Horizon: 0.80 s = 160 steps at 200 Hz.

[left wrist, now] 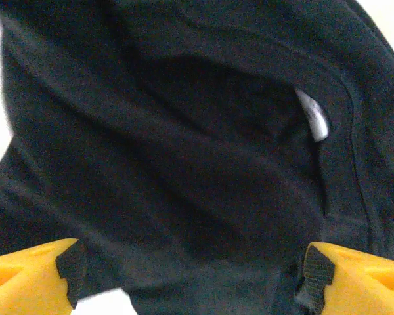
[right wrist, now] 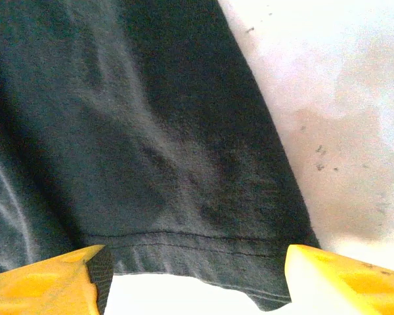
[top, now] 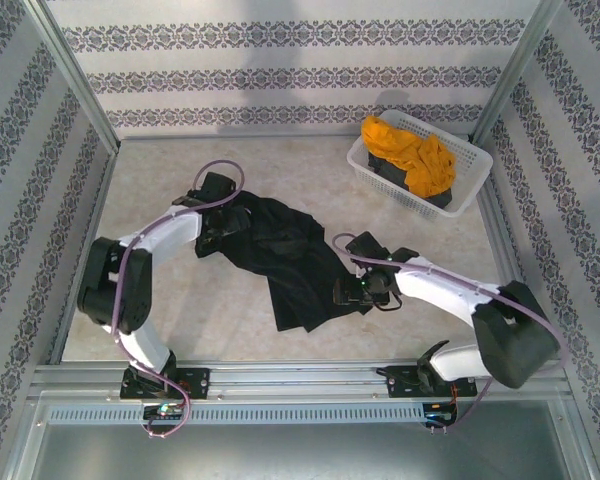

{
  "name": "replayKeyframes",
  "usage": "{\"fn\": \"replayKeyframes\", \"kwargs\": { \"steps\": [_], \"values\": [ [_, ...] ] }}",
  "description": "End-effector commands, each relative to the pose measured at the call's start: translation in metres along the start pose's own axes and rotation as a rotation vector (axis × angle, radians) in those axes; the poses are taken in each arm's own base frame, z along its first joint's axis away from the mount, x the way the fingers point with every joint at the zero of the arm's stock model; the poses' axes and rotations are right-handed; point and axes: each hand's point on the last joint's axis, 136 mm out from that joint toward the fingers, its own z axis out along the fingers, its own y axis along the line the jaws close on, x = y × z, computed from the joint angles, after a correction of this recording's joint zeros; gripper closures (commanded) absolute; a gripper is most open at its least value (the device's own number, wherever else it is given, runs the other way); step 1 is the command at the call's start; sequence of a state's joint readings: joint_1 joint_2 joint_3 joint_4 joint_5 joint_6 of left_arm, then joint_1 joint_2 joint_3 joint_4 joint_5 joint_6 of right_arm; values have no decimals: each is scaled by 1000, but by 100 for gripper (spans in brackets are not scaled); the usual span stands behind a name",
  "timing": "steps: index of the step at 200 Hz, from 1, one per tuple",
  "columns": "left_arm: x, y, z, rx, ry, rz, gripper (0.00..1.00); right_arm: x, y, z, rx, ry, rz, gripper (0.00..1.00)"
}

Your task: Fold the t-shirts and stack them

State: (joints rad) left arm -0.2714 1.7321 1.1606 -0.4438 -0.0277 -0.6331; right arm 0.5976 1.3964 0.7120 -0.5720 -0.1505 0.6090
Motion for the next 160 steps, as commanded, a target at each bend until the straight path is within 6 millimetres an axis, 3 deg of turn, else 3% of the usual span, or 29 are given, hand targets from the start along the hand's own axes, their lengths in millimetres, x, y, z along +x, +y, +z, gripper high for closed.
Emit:
{"fn": "replayKeyframes", "kwargs": {
  "steps": [1, 14, 24, 35, 48, 54, 85, 108, 112, 124, 138, 152, 160],
  "values": [
    [-10, 1, 16, -51, -20, 90, 23, -11, 5, 8, 10, 16, 34, 31],
    [-9, 7, 26, -98, 3, 113, 42, -17, 5, 16, 32, 37, 39, 36],
    [-6, 22, 32, -173, 26, 117, 65, -21, 4, 21, 50, 58, 56, 43],
    [-3, 40, 37, -209, 47, 90, 84, -26, 1, 26, 66, 76, 75, 60],
    [-4, 62, 32, -219, 37, 18, 100, -33, -6, 25, 97, 74, 96, 87],
    [-5, 75, 27, -227, 27, -19, 100, -36, -12, 22, 120, 67, 108, 100],
    [-9, 135, -8, -257, -18, -199, 100, -49, -35, -2, 158, -14, 157, 100],
    [-12, 158, -32, -259, -58, -292, 100, -51, -35, -16, 141, -39, 136, 100],
    [-13, 159, -37, -263, -65, -305, 95, -50, -36, -17, 146, -35, 130, 100],
    [-15, 157, -49, -249, -81, -350, 70, -48, -38, -19, 154, -29, 120, 100],
    [-18, 142, -61, -191, -113, -426, 60, -50, -39, -21, 151, -31, 112, 100],
    [-27, 101, -72, -89, -162, -396, 53, -56, -37, -23, 142, -38, 100, 100],
    [-27, 71, -73, -29, -148, -365, 50, -59, -38, -25, 148, -41, 101, 94]
  ]
}}
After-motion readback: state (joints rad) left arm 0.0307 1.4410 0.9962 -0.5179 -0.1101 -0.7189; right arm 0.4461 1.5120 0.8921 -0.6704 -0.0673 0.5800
